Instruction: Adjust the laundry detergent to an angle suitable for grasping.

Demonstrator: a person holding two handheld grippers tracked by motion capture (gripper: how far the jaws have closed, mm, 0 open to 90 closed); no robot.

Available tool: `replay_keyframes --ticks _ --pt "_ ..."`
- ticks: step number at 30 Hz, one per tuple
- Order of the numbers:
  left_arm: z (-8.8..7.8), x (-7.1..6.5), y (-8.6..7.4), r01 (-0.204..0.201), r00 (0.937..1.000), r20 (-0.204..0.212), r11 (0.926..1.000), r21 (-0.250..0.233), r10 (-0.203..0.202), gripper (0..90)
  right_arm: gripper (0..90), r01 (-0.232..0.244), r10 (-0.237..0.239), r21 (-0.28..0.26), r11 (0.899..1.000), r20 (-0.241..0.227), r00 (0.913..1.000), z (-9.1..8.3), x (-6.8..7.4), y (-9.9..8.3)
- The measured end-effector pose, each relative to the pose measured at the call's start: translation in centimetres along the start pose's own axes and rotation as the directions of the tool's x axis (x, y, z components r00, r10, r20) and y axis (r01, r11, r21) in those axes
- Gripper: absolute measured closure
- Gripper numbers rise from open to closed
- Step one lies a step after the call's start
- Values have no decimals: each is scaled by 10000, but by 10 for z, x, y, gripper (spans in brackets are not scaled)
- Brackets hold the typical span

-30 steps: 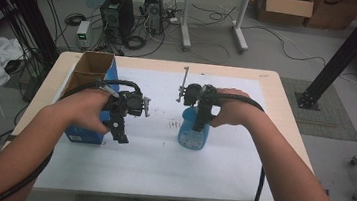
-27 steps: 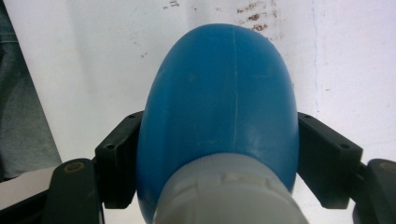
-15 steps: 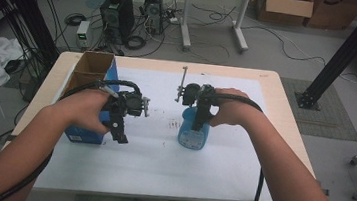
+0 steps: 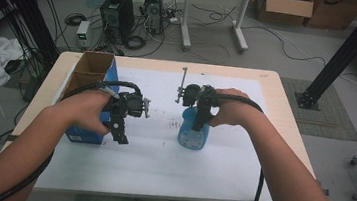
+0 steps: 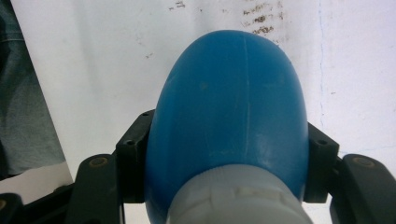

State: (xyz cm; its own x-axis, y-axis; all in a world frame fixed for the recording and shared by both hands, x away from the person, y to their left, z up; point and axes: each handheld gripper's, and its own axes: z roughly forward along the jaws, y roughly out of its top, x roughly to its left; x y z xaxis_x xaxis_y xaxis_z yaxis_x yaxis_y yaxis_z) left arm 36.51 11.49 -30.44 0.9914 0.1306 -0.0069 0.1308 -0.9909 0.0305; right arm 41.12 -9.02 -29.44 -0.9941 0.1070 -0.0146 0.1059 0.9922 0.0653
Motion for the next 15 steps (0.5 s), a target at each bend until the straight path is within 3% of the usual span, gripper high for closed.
replay_keyframes --ticks 15 --pt "1 1 0 -21 10000 -47 10000 34 21 1 370 -132 132 13 9999 45 9999 0 1 0"
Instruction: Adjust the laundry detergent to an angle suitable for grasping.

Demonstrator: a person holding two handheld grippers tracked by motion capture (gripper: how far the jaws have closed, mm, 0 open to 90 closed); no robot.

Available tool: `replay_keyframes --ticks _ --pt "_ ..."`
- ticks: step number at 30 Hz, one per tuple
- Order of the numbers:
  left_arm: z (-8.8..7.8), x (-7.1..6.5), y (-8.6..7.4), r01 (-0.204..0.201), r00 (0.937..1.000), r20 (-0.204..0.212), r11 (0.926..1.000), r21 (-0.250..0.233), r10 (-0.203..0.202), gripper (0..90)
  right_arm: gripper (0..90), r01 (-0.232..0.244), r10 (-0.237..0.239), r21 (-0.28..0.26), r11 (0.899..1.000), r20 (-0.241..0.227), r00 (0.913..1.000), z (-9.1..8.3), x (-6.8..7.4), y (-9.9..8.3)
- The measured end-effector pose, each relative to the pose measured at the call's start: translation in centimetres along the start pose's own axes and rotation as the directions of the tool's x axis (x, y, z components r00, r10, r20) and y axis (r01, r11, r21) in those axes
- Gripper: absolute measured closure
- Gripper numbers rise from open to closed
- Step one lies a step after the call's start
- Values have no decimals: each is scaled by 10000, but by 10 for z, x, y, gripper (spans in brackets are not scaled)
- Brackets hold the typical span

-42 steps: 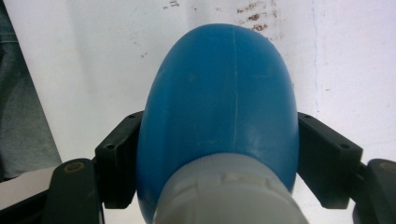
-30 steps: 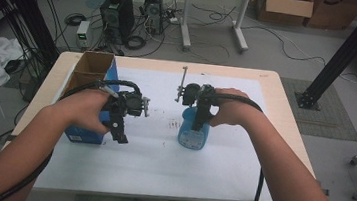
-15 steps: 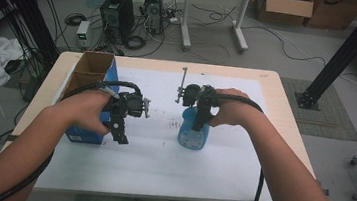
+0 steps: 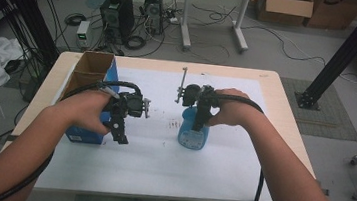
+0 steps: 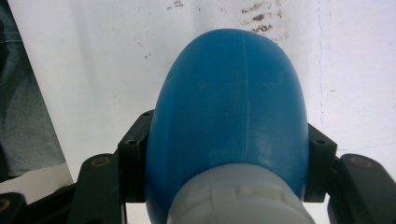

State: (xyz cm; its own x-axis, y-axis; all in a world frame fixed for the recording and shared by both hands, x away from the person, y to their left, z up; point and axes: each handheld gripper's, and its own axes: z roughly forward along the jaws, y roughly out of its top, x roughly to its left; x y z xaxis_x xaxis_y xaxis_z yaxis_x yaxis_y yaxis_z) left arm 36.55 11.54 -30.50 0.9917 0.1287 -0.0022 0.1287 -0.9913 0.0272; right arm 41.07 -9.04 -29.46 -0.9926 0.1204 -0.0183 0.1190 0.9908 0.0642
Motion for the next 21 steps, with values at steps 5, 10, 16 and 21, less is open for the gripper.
replay_keyframes --ticks 5,10,16,21 --pt "-1 -1 0 -1 10000 -43 10000 4 1 1 373 -50 50 23 10000 7 10000 -1 0 -1" --pt "-2 -3 0 -35 10000 -69 10000 -16 35 1 373 -71 71 -17 10000 48 10000 -4 -1 -2" --pt "-5 -4 -1 -37 9999 -119 10000 -2 37 1 374 -233 234 -168 9996 40 9997 -13 0 -4" --pt "-8 -9 1 -105 9997 -206 9999 -68 104 1 374 -627 627 -91 9980 22 9980 -28 2 -4"
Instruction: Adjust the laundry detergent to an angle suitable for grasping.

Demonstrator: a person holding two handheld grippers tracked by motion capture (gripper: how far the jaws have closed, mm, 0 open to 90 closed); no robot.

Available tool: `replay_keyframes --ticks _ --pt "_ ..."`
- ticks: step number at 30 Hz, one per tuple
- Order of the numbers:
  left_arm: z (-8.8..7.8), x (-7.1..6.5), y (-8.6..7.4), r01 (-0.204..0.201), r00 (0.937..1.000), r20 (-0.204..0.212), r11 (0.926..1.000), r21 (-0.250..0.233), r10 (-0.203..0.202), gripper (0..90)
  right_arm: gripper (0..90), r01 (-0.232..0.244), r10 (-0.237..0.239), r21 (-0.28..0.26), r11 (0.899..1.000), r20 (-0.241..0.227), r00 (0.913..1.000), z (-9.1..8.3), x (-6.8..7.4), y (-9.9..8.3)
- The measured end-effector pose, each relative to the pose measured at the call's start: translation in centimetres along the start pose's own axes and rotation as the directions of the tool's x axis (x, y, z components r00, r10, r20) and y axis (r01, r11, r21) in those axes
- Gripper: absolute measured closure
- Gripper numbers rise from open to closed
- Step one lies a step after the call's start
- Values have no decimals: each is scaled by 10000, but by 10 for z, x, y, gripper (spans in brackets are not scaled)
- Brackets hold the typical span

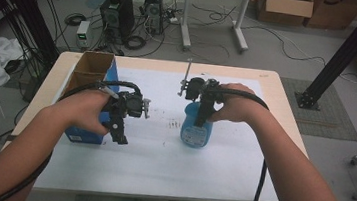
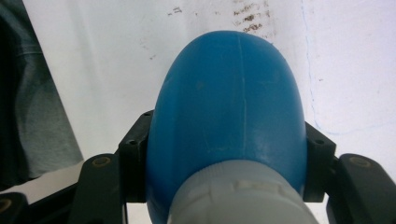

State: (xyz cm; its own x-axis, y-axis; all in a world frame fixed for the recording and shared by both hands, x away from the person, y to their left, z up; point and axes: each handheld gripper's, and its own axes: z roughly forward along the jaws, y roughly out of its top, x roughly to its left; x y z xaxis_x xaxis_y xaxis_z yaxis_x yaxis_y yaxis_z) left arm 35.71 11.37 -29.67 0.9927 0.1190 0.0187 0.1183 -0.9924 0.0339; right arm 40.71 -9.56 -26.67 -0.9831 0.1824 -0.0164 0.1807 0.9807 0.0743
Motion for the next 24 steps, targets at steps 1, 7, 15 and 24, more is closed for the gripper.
replay_keyframes --ticks 1,7,15,24 --pt "0 -1 0 -25 10000 -23 10000 -45 24 2 374 -32 32 55 10000 46 10000 -2 1 1" --pt "-4 -7 1 -83 9999 -101 10000 -11 83 2 374 -861 859 291 9959 100 9963 -10 1 2" --pt "-4 -10 2 -95 9999 -132 9999 59 96 1 374 -2450 2451 -69 9695 413 9686 -15 -11 -6" --pt "-2 -9 5 -85 9999 -82 9999 100 85 2 374 -3380 3383 -141 9411 425 9401 -3 -24 -13"
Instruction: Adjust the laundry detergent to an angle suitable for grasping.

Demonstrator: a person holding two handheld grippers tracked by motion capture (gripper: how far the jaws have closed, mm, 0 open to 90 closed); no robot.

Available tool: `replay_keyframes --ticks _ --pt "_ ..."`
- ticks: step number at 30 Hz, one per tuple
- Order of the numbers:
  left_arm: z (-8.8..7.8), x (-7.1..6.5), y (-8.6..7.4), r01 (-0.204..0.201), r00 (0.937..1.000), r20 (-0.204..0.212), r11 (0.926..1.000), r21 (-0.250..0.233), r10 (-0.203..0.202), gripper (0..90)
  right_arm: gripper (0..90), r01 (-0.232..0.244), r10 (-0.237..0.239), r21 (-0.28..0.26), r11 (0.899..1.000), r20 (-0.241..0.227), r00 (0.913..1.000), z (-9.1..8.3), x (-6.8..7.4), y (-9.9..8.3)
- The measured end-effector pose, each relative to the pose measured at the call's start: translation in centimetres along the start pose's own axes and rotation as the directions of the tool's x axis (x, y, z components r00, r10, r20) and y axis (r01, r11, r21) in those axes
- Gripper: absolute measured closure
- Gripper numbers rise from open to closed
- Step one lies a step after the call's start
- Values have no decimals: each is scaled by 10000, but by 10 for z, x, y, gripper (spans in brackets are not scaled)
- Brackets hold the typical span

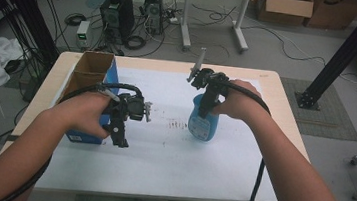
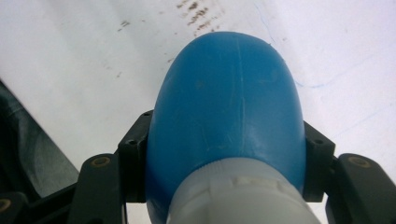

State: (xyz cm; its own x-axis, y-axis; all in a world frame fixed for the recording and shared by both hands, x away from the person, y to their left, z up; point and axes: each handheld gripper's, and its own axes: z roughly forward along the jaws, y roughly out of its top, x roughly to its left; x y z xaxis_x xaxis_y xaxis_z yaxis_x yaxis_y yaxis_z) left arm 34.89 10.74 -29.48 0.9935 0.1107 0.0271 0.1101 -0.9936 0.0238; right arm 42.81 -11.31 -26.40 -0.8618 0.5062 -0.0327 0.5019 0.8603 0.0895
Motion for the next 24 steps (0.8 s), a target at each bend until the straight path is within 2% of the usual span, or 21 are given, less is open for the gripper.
replay_keyframes --ticks 5,11,20,24 --pt "1 1 3 -35 10000 52 10000 58 35 2 374 -666 662 -170 9976 -188 9976 5 -8 -3" --pt "3 2 5 -22 9999 121 10000 89 21 4 375 -717 715 -61 9974 -294 9970 12 -8 -4" --pt "5 2 7 -32 9999 151 9999 114 30 2 375 -748 750 132 9971 -149 9971 26 -6 -4" --pt "6 3 5 6 9999 160 10000 74 -7 1 375 -854 854 -4 9963 -157 9962 29 -7 -5"
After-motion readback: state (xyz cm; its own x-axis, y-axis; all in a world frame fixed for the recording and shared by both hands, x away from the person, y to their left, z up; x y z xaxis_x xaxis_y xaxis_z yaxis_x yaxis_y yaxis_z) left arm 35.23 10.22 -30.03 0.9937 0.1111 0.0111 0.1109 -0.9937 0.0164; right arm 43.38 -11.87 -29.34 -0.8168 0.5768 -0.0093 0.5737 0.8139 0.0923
